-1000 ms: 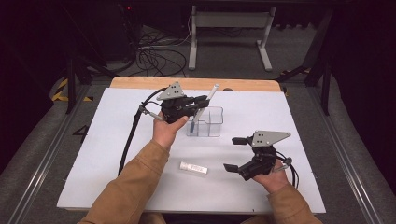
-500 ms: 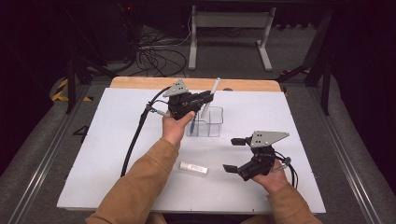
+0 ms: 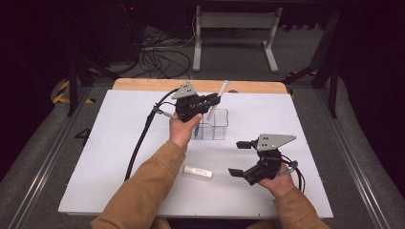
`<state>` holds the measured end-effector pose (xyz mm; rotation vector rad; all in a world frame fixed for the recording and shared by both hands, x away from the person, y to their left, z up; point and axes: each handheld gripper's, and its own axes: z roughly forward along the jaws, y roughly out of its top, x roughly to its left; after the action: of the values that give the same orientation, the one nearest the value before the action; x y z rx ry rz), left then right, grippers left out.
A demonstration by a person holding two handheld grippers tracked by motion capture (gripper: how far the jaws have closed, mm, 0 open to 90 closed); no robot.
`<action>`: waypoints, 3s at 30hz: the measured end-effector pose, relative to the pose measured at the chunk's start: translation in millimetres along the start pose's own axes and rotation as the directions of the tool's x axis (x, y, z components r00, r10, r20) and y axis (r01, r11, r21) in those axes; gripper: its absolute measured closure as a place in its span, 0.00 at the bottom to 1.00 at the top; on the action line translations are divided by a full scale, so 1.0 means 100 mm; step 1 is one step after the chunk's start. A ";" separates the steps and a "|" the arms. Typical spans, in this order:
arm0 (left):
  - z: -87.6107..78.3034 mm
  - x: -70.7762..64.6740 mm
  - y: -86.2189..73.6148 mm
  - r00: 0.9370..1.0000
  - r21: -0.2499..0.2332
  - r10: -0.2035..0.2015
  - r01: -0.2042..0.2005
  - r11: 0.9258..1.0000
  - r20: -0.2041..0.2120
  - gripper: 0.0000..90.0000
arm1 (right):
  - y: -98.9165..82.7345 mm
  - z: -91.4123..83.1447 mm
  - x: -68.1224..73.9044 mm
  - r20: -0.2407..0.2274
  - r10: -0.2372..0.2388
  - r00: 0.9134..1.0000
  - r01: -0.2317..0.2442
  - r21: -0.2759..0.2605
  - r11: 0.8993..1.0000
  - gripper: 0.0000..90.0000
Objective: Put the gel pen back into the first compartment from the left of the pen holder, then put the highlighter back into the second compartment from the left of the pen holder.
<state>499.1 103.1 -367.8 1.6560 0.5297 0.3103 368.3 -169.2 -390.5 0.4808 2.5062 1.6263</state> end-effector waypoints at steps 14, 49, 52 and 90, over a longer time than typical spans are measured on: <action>0.00 0.01 -0.02 0.997 0.047 0.013 -0.009 0.999 -0.070 0.66 | 0.00 -0.01 0.01 -0.002 -0.004 1.000 0.004 -0.001 1.000 0.03; -1.08 -0.38 0.13 0.991 0.108 0.080 -0.068 0.992 -0.109 0.17 | 0.05 -0.01 0.00 0.019 -0.010 1.000 0.010 -0.011 1.000 0.03; -1.19 -0.39 0.07 0.992 0.131 0.067 -0.053 0.990 -0.107 0.16 | 0.06 0.00 0.00 0.024 -0.015 1.000 0.015 -0.009 1.000 0.03; -2.04 -0.60 -0.72 0.995 0.176 0.061 -0.048 0.983 -0.072 0.03 | 0.24 0.21 0.08 -0.014 -0.058 0.998 0.059 0.062 0.996 0.02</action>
<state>336.0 253.9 -400.1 1.8358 0.5835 0.3785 371.3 -139.5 -377.1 0.4010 2.5609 1.5388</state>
